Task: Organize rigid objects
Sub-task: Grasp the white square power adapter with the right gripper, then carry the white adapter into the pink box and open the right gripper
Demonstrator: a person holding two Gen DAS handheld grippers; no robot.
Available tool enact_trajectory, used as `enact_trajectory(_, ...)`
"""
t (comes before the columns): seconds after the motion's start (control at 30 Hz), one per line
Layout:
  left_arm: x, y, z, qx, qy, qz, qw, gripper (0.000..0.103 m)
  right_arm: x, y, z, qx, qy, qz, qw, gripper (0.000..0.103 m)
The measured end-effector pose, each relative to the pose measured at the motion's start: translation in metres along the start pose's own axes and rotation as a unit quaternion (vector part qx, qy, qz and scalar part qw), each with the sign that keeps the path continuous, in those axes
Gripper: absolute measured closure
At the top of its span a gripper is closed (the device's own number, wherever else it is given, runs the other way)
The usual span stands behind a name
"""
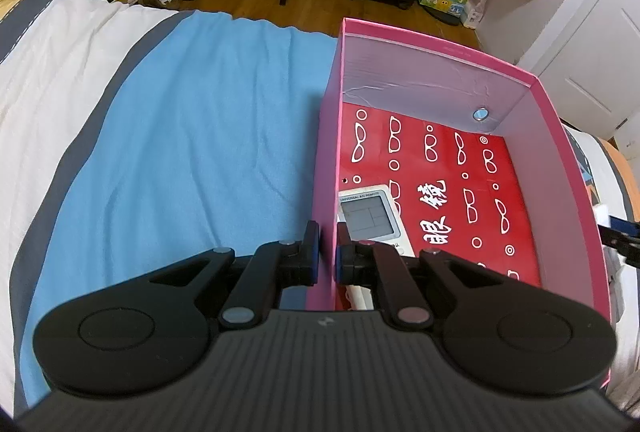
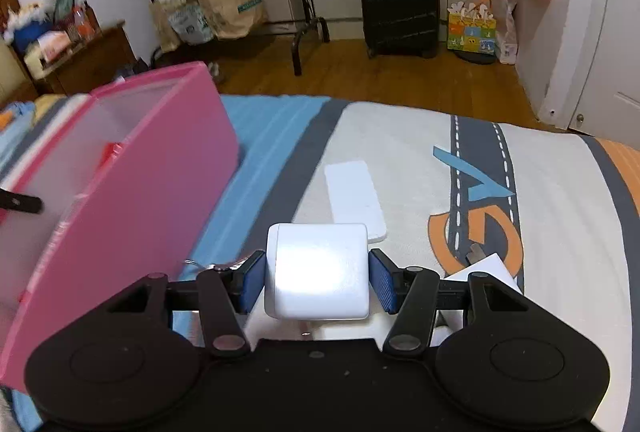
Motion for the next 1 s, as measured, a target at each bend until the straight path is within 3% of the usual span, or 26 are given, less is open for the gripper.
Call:
enact_trajectory(0.17,-0.002,0.0,0.0,0.0,0.001,0.001,1.0,0.096,-0.031,0.014,0.036,0.057,0.022,-0.004,0.998,0.043)
enact_trajectory(0.3,-0.002,0.0,0.0,0.001,0.002,-0.005,1.0,0.096,-0.092,0.031,0.068,0.105,0.06,0.042,0.992,0.042)
enact_trajectory(0.4,-0.003,-0.001,0.0,0.001,0.0,-0.005,1.0,0.096,-0.149,0.038,0.072,0.098,0.126,0.069,0.985,0.043)
enact_trajectory(0.47,-0.003,-0.001,0.0,0.001,-0.001,-0.002,1.0,0.096,-0.179,0.037,0.061,0.074,0.148,0.086,0.983,0.043)
enact_trajectory(0.57,-0.002,-0.001,0.0,0.001,-0.003,0.0,1.0,0.096,-0.207,0.035,0.023,0.018,0.121,0.109,0.986,0.043)
enact_trajectory(0.7,-0.002,0.0,-0.001,0.0,-0.007,0.003,1.0,0.096,-0.205,0.029,-0.043,-0.097,0.026,0.081,0.992,0.043)
enact_trajectory(0.8,-0.002,0.0,-0.002,0.0,-0.011,0.006,0.9999,0.096,-0.209,0.032,-0.069,-0.122,0.033,0.066,0.99,0.043)
enact_trajectory(1.0,-0.003,0.0,-0.001,0.0,-0.018,0.009,0.9998,0.095,-0.19,0.035,-0.103,-0.141,-0.018,0.019,0.99,0.043)
Point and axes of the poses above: each gripper's, at about its wrist camera, not at the fingertips, and z roughly against the way its jaws point, x to its right, y to its top, the point moved 10 cm from there along -z, roughly the way its jaws point, and after that the axes turned 6 degrees about y, right-handed, at the moved point
